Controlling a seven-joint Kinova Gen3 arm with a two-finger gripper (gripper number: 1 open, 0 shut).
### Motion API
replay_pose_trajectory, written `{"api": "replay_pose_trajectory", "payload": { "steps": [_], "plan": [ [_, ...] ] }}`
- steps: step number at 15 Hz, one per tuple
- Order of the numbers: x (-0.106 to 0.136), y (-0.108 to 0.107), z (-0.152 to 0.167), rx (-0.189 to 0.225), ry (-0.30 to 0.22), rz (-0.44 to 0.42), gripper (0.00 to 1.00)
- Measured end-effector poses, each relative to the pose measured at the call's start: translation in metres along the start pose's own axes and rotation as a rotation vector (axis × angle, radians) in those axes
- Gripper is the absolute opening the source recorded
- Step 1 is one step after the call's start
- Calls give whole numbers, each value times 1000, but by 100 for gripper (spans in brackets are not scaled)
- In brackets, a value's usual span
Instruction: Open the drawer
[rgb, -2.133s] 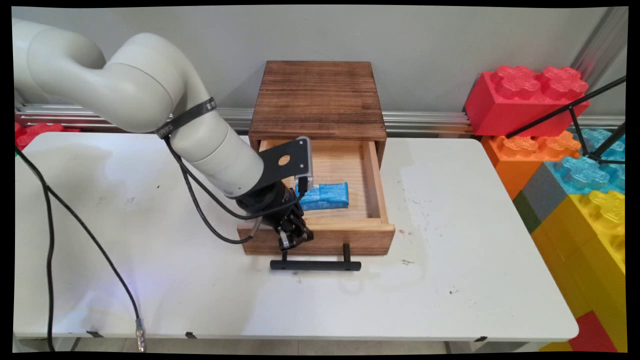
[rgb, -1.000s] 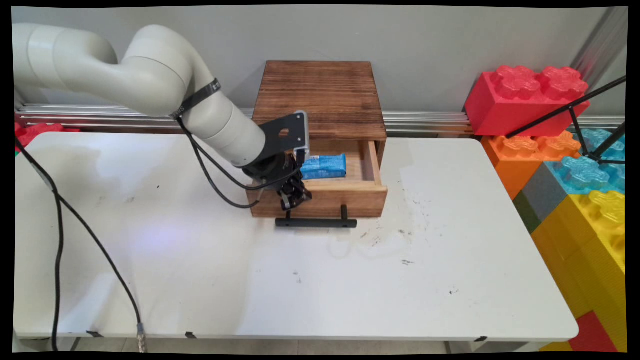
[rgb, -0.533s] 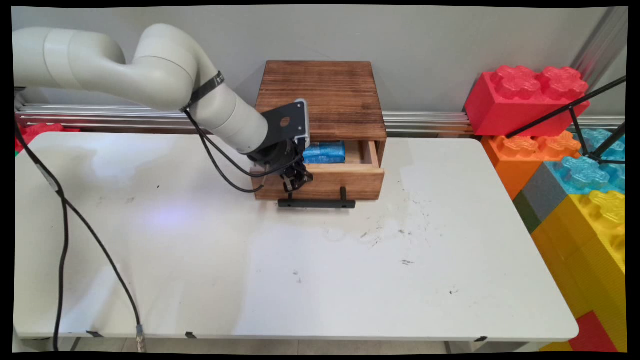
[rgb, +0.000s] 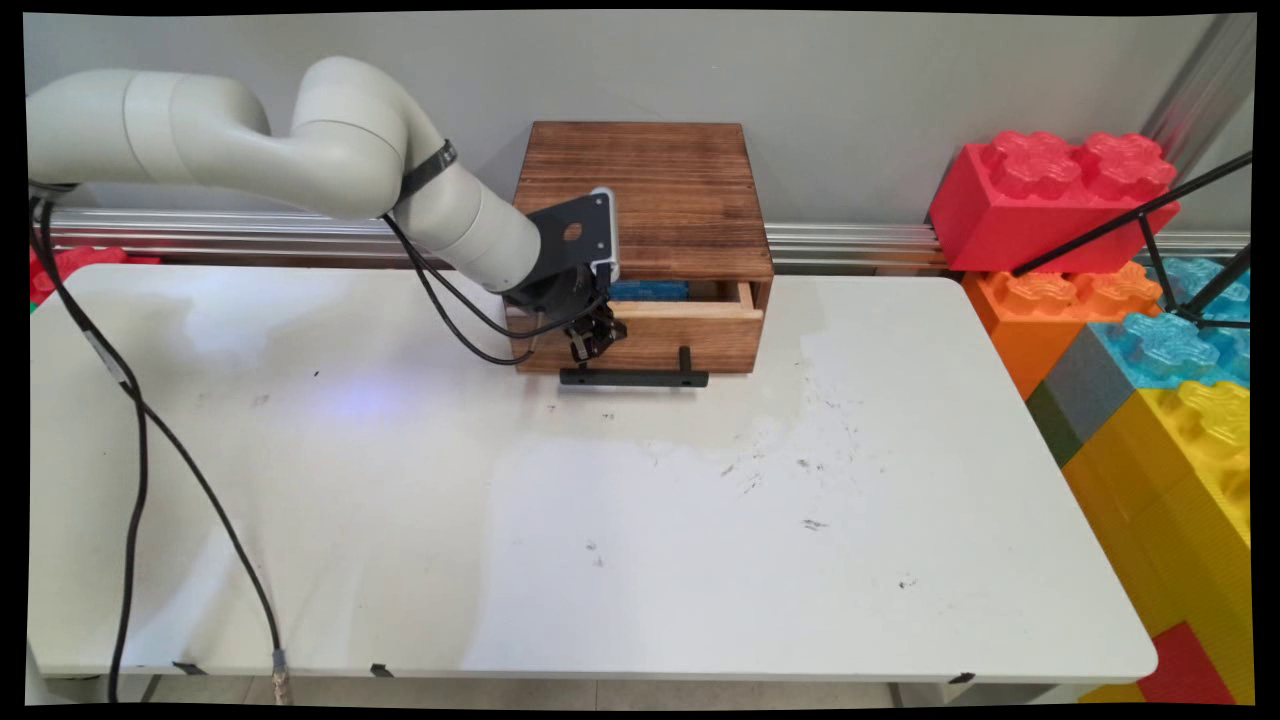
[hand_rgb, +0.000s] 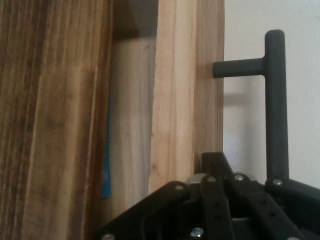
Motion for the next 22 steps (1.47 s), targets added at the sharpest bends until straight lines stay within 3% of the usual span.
{"api": "replay_pose_trajectory", "payload": {
  "steps": [22],
  "plan": [
    [-11,-25,27,51,31,54,0]
  ]
}}
